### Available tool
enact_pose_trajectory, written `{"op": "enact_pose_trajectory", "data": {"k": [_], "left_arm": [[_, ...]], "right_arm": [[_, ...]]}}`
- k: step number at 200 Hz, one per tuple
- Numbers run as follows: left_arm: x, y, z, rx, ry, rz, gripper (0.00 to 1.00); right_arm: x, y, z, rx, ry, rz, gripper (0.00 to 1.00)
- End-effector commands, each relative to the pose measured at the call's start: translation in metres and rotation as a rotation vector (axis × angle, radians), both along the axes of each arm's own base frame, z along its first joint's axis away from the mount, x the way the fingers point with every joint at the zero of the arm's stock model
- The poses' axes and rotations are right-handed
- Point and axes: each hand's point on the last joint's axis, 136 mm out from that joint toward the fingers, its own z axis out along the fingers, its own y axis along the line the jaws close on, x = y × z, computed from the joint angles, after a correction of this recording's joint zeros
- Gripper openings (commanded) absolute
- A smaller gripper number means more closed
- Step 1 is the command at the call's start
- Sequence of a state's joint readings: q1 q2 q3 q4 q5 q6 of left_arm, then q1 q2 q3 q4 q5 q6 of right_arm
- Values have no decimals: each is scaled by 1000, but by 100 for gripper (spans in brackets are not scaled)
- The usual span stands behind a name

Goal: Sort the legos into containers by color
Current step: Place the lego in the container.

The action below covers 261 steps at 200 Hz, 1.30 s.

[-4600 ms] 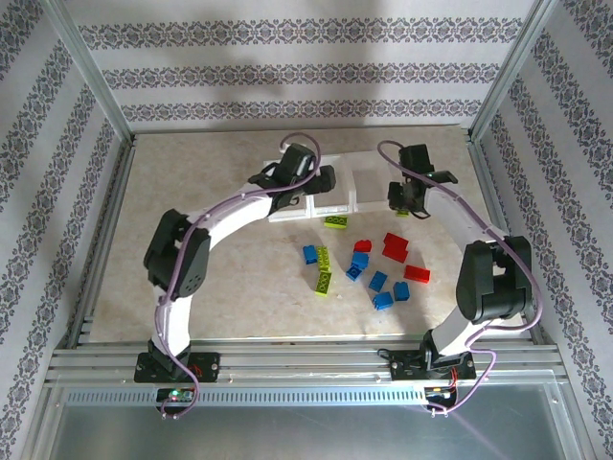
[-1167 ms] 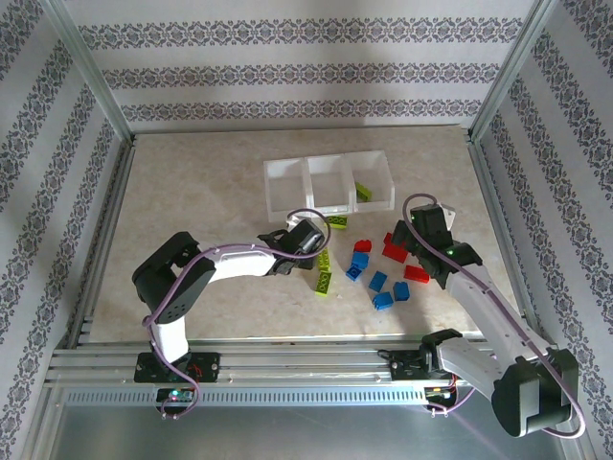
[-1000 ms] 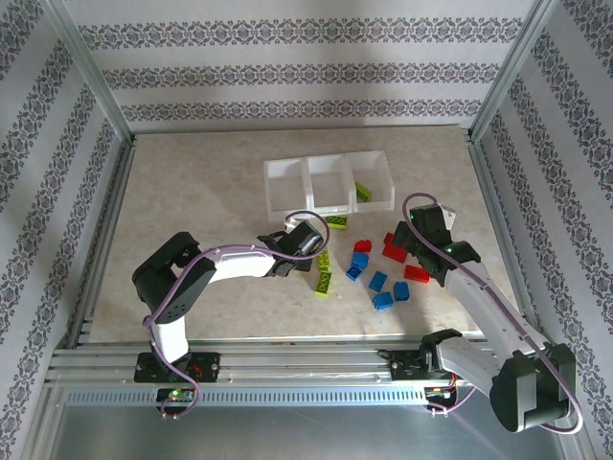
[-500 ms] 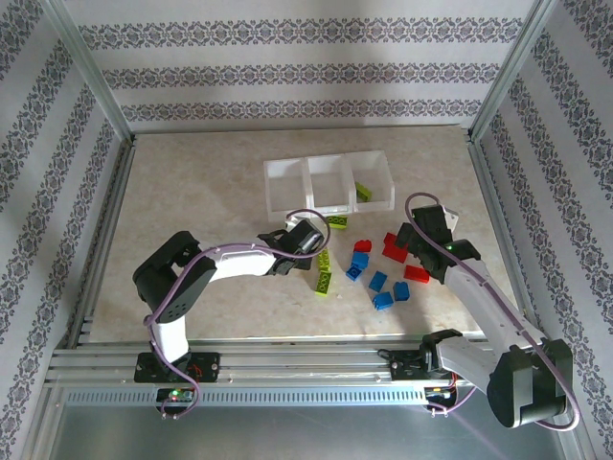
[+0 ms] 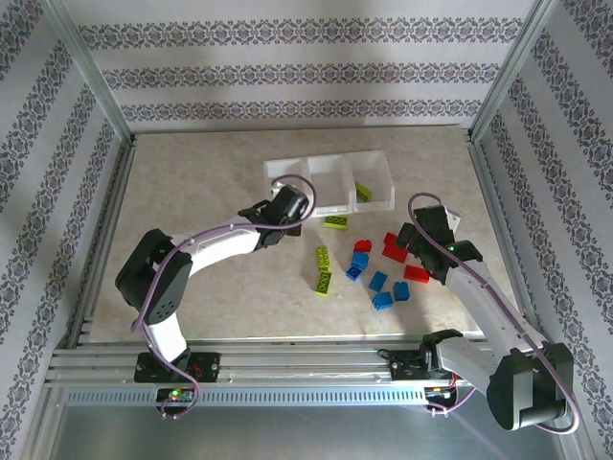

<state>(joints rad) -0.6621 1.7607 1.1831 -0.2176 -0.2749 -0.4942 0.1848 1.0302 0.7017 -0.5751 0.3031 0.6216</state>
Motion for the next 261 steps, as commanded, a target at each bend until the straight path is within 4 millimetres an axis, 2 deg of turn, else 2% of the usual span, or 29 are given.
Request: {"op": "enact_pose_trajectory", "data": {"k": [1, 30, 73, 123, 155, 175, 193, 261], "left_arm": [[25, 6, 16, 38, -41, -2, 26], [55, 1, 24, 38, -60, -1, 26], [77, -4, 9, 59, -19, 3, 27], [83, 5, -9, 73, 9, 36, 31], [84, 7, -15, 81, 20, 40, 47], [82, 8, -16, 79, 26, 41, 50], [81, 7, -14, 68, 25, 38, 53], [69, 2, 12, -16, -3, 11, 53]], "right_arm": [[-4, -3, 2, 15, -2, -24, 98], [-3, -2, 6, 24, -14, -21, 98], [-4, -1, 10, 29, -16, -20, 98], [-8, -3, 10, 24, -20, -25, 98], [-9, -4, 9, 25, -17, -27, 98], [-9, -4, 9, 25, -16, -28, 98], [-10, -4, 9, 26, -17, -27, 98], [-11, -5, 7, 26, -12, -31, 98]]}}
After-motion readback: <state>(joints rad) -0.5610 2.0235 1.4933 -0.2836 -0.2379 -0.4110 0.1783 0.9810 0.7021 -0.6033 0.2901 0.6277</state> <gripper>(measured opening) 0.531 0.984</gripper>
